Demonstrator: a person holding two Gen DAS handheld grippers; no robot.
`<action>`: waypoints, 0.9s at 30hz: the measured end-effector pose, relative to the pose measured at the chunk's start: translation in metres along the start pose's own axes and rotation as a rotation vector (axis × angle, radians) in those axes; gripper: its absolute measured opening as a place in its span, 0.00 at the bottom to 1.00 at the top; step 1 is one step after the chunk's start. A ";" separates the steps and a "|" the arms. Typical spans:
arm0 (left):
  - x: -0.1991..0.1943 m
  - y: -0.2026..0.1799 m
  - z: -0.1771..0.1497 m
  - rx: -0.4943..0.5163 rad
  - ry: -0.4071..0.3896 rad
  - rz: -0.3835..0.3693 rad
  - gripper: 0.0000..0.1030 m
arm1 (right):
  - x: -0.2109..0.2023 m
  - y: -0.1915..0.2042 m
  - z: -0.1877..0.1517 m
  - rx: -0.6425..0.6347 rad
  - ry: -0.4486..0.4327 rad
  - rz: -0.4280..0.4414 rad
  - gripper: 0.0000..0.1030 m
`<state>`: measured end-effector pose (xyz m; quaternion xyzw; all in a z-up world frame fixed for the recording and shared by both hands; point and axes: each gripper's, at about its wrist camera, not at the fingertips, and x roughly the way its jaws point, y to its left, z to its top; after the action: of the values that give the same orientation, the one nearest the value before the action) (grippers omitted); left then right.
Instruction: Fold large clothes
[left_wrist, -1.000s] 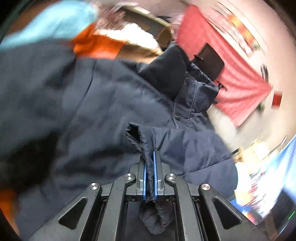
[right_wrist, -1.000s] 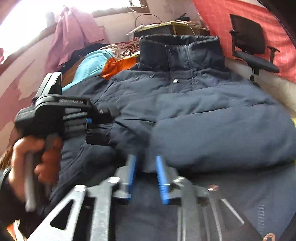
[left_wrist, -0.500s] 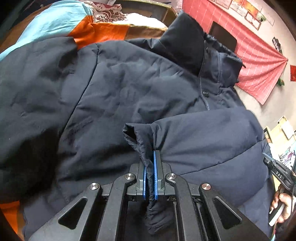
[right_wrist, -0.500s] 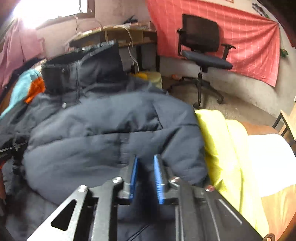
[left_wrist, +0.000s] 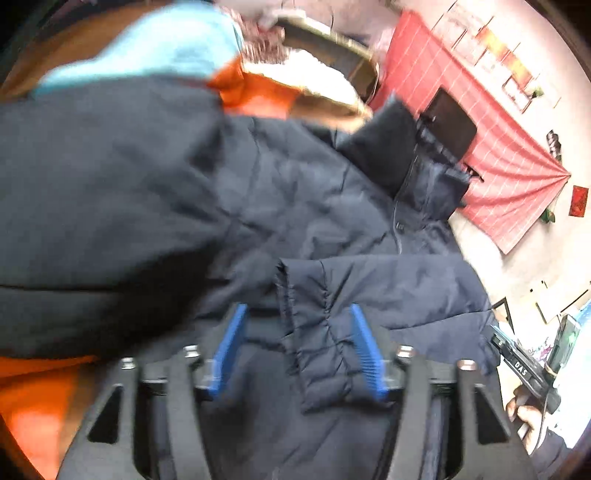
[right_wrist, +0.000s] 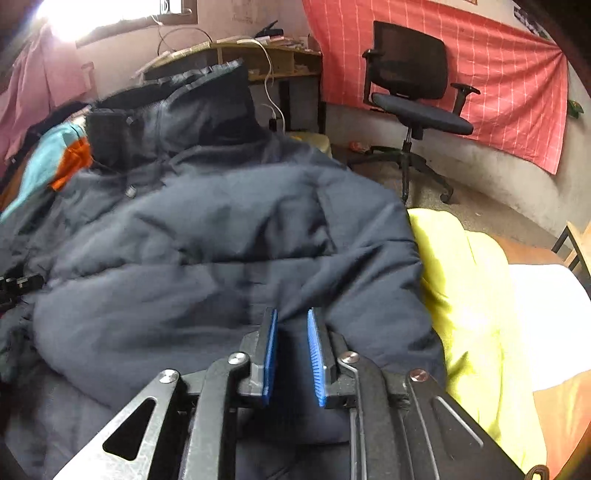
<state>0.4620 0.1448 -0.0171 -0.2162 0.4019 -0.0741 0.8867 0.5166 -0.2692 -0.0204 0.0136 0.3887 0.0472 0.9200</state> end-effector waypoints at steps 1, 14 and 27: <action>-0.016 0.005 -0.002 0.005 -0.022 0.005 0.60 | -0.007 0.009 0.002 -0.002 -0.022 0.010 0.26; -0.155 0.115 -0.027 -0.238 -0.153 0.177 0.67 | -0.038 0.217 0.013 -0.300 -0.147 0.335 0.64; -0.219 0.210 -0.025 -0.510 -0.285 0.298 0.67 | 0.044 0.313 0.014 -0.392 -0.086 0.276 0.68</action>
<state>0.2891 0.3917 0.0245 -0.3786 0.3063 0.1904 0.8524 0.5334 0.0469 -0.0222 -0.1102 0.3272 0.2462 0.9057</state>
